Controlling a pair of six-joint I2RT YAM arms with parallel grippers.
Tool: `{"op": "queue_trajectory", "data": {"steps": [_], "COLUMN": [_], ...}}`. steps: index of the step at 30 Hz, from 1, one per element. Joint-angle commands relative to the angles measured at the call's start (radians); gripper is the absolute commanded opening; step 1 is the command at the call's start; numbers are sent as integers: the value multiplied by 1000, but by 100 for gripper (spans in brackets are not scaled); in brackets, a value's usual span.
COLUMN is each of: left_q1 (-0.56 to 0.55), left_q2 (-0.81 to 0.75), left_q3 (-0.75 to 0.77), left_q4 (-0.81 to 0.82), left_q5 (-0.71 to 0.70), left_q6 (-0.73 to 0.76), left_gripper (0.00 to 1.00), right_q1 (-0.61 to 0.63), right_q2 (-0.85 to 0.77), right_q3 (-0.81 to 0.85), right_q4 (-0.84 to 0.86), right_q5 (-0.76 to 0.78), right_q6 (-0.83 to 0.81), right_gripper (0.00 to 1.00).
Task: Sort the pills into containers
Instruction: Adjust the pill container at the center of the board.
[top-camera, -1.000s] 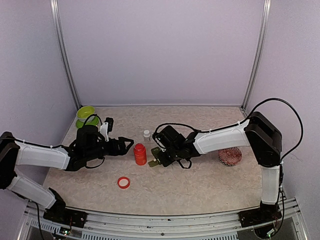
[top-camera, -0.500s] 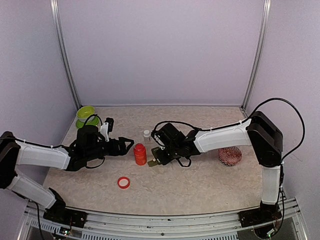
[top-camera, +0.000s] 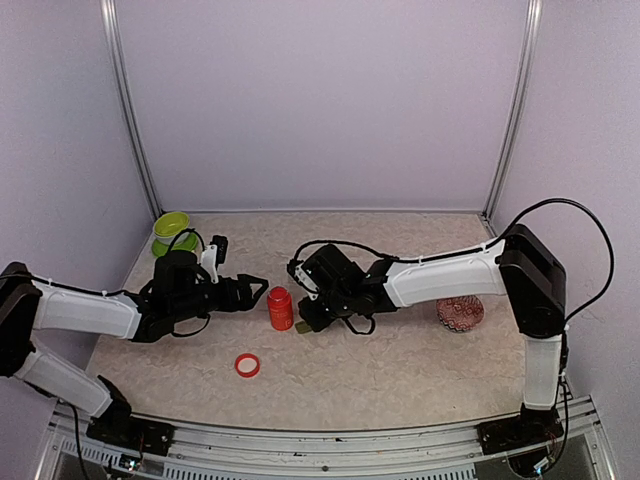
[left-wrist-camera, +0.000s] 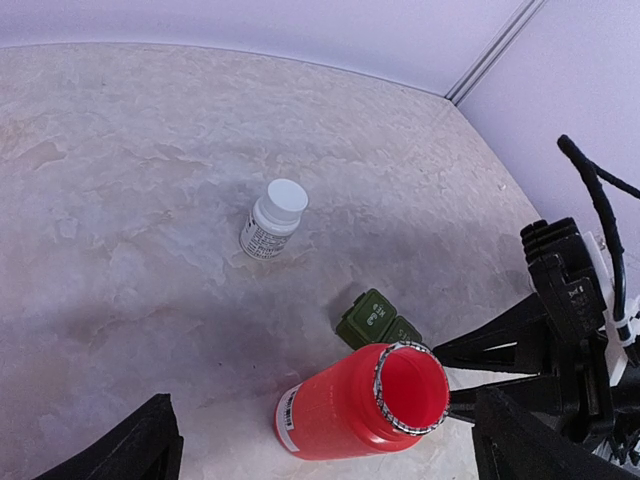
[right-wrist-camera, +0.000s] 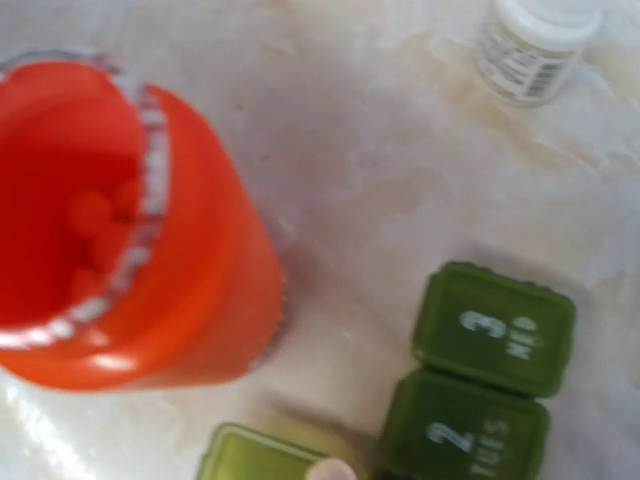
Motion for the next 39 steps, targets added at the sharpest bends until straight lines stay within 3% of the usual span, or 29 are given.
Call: {"op": "queue_trajectory", "data": {"steps": [1,12,30,39], "left_q1": [3,4,4,3], "left_q2": [3,-11,-5,-6], "left_q3": [-7,-10,-9,-9], "left_q4": [20,17,20,21], "left_q5": [4,3,8,7], "left_q6": [-9,-7,-9,-9], "left_gripper": [99,99,99,99], "right_q1": [16,34,44,44], "right_q2": [40,86,118,133], "right_q3": [52,93,100,98], "right_q4": [-8,-71,-78,-87], "right_q5": [14,122,151,175], "right_q6": [-3,2,-2,1], "right_gripper": [35,38,38,28]}}
